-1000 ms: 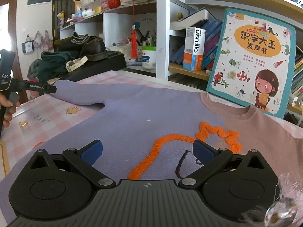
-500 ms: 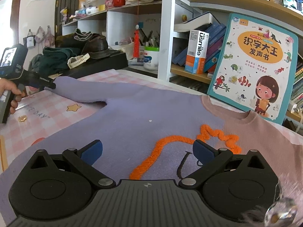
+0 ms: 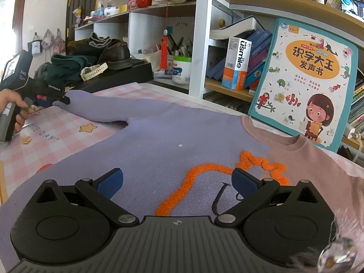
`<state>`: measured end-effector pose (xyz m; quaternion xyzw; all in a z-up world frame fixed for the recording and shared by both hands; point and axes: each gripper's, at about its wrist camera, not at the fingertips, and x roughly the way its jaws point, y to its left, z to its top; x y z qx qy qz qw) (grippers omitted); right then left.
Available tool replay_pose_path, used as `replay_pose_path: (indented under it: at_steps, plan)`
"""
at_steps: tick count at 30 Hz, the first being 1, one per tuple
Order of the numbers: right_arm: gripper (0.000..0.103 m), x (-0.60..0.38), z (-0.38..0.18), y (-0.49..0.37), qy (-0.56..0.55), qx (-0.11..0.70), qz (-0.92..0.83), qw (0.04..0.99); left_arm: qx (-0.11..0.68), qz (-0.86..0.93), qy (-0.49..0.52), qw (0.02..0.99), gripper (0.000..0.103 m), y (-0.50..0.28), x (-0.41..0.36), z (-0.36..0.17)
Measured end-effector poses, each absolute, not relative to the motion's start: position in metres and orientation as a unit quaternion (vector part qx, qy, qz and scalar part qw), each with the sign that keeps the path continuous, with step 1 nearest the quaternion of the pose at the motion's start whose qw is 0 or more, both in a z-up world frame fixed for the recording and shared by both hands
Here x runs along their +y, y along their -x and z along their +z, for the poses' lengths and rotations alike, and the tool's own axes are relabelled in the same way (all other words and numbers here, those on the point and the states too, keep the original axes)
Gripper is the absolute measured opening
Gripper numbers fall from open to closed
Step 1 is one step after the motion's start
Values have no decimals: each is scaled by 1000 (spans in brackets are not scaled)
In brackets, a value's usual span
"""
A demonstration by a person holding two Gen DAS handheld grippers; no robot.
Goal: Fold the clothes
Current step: 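Move the left gripper to the lavender sleeve cuff and grasp it, then lift the lavender sleeve with the left gripper and fold it across the sweater body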
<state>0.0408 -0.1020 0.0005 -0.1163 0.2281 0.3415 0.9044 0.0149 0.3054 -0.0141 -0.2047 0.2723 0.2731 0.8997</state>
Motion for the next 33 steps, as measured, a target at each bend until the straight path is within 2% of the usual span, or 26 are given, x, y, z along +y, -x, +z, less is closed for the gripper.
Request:
replay_pose_path:
  at_steps: [1,3,4,18,27,33]
  plan:
    - [102,-102,0,-41,117,229,341,904,269,277,205,900,31,-15,304,-12]
    - [102,-101,0,-41,120,229,340,904,261,288,194,901,13,-14,299,-6]
    - [102,-101,0,-40,121,228,339,905,253,286,192,904,11,-13,296,-3]
    - [102,-107,3,-36,120,223,334,908,216,206,143,944,8,-18,246,35]
    - [102,-163,9,-8,153,199,253,934,158,107,88,978,8,-37,175,85]
    - [102,-204,9,4,130,210,223,943,134,17,80,988,8,-63,123,114]
